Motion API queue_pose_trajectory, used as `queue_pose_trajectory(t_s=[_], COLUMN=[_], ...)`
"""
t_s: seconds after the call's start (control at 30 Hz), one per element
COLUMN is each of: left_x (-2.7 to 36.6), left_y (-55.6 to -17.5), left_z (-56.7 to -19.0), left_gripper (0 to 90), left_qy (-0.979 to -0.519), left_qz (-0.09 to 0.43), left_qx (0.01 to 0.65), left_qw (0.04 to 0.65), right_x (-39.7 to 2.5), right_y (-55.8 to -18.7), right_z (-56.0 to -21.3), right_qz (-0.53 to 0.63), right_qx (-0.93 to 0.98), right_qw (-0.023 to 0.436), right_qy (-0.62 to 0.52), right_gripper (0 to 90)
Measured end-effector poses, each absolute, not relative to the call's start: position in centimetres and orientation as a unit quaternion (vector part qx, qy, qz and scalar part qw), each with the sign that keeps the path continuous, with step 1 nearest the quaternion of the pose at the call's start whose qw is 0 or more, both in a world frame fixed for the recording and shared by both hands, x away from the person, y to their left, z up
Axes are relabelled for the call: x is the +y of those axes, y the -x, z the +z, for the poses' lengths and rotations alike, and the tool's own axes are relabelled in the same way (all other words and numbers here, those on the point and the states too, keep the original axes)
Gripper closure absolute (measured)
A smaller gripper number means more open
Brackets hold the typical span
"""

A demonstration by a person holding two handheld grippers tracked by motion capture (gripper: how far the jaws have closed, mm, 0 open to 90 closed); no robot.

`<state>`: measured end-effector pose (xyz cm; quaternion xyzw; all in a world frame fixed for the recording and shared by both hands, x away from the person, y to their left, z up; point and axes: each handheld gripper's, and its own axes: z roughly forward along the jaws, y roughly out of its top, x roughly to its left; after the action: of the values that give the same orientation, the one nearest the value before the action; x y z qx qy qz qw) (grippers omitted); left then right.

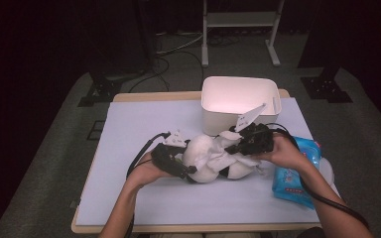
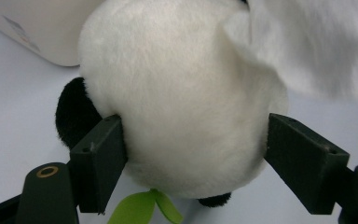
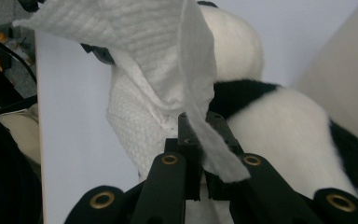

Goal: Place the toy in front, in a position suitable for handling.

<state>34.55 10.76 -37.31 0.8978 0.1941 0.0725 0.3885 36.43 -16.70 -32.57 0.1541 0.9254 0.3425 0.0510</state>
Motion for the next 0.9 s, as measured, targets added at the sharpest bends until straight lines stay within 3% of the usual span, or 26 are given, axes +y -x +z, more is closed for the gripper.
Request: queue_pose_trajectory(t_s=[0.43, 0.9], left_x=[10.6, 10.7], left_y=[-34.3, -34.4], left_z=[-37.2, -37.4], left_gripper=[22.1, 22.1], left_qy=[-0.899, -0.902], left_qz=[0.071, 0.069], left_qx=[0.189, 0.189], left_qw=[0.389, 0.383], right_x=[-12.8, -18.0], right_y=[-36.9, -37.5], right_z=[-32.2, -31.3], right_qz=[0.324, 0.339], right_qx=[0.936, 0.921], right_qw=[0.056, 0.066], right_qy=[-0.127, -0.178], right_gripper=[84.9, 85.0])
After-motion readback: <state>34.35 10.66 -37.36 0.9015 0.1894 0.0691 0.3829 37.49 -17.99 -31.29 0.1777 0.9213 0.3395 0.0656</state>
